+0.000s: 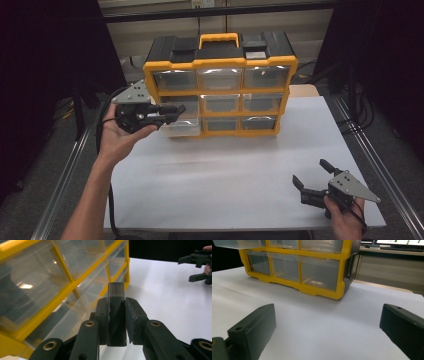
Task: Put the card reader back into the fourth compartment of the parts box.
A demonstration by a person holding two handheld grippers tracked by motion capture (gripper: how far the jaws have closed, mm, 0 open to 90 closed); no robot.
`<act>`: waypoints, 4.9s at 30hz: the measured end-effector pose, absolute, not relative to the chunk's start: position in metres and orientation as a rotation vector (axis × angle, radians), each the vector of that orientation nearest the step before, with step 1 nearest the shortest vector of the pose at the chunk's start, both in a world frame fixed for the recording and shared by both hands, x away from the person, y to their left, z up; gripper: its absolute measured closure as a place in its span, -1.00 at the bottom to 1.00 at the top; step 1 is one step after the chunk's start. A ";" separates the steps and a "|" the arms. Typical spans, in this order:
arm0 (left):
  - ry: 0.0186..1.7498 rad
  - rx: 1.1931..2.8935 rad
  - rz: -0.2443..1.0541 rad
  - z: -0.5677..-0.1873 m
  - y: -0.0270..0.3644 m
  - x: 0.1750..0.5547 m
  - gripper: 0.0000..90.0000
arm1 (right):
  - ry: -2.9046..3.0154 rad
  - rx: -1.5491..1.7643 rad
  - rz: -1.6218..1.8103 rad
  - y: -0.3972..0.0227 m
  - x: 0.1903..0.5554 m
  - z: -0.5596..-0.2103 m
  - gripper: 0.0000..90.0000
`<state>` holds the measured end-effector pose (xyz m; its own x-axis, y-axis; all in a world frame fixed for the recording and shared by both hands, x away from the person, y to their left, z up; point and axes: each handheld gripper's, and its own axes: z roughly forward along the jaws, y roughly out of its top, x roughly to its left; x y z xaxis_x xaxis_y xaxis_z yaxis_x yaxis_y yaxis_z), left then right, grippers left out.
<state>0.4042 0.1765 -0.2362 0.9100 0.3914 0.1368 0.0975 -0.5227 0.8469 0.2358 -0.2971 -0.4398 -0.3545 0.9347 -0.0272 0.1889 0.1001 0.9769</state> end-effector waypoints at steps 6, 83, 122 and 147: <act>0.358 2.138 0.405 -0.231 0.175 0.412 0.64 | 1.661 1.118 1.310 -0.297 0.236 -0.440 -0.99; 0.541 2.415 0.273 -0.267 0.147 0.477 0.39 | 1.658 1.115 1.312 -0.297 0.236 -0.440 -0.99; 0.624 1.972 0.469 -0.275 0.179 0.438 -0.93 | 1.652 1.128 1.303 -0.299 0.236 -0.441 -0.99; 0.651 1.797 0.611 -0.291 0.194 0.403 -0.92 | 1.648 1.127 1.309 -0.299 0.235 -0.440 -0.99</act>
<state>0.4028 0.1941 -0.2915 0.7184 0.6893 0.0935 0.1375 -0.2725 0.9523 0.2346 -0.2988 -0.4401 -0.3435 0.9388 -0.0252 0.1882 0.0951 0.9775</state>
